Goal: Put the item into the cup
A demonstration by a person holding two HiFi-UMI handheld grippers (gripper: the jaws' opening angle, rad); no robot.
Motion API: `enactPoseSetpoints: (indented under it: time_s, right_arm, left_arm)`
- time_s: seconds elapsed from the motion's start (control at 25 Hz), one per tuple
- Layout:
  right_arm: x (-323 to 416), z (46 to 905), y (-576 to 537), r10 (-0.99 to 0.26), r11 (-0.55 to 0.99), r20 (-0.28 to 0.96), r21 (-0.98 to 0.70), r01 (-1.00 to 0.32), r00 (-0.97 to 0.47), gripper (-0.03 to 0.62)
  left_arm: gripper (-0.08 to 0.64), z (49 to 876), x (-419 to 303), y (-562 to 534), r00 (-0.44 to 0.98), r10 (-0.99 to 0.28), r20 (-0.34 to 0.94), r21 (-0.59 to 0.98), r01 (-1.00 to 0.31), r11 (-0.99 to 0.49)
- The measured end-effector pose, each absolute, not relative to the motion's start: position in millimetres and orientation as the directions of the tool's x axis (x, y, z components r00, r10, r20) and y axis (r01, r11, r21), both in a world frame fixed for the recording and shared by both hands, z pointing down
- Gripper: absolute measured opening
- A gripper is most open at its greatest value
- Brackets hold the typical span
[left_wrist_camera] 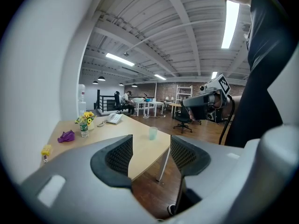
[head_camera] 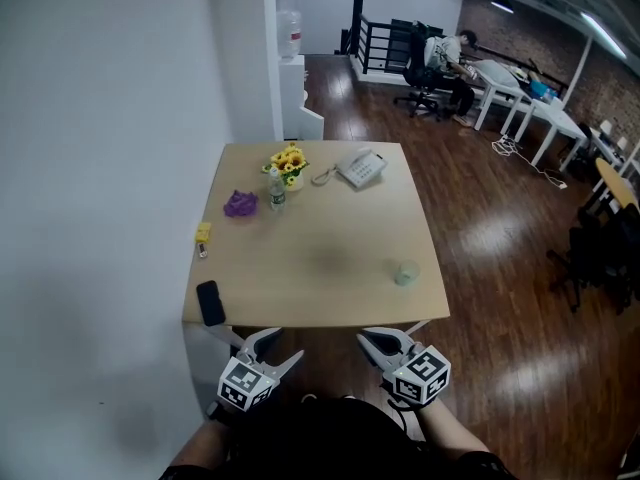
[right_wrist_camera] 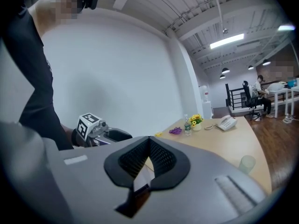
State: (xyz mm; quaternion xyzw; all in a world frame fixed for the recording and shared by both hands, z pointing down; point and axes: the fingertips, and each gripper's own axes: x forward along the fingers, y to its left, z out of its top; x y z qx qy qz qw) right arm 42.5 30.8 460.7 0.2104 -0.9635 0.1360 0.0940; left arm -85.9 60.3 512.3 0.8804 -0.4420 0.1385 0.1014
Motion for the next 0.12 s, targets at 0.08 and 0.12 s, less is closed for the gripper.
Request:
enactPoseSetpoints:
  time_s: [0.08, 0.12]
  right_arm:
    - [40.8, 458.7, 33.6, -0.381, 0.876, 0.236, -0.217, -0.431, -0.894, 0.008]
    - [39.7, 457.8, 35.0, -0.381, 0.877, 0.235, -0.214, -0.43, -0.894, 0.008]
  left_arm:
    - [0.249, 511.3, -86.6, 62.7, 0.574, -0.75, 0.329, 0.058, -0.805, -0.591]
    - [0.249, 510.9, -87.1, 63.9, 0.576, -0.75, 0.326, 0.059, -0.804, -0.592]
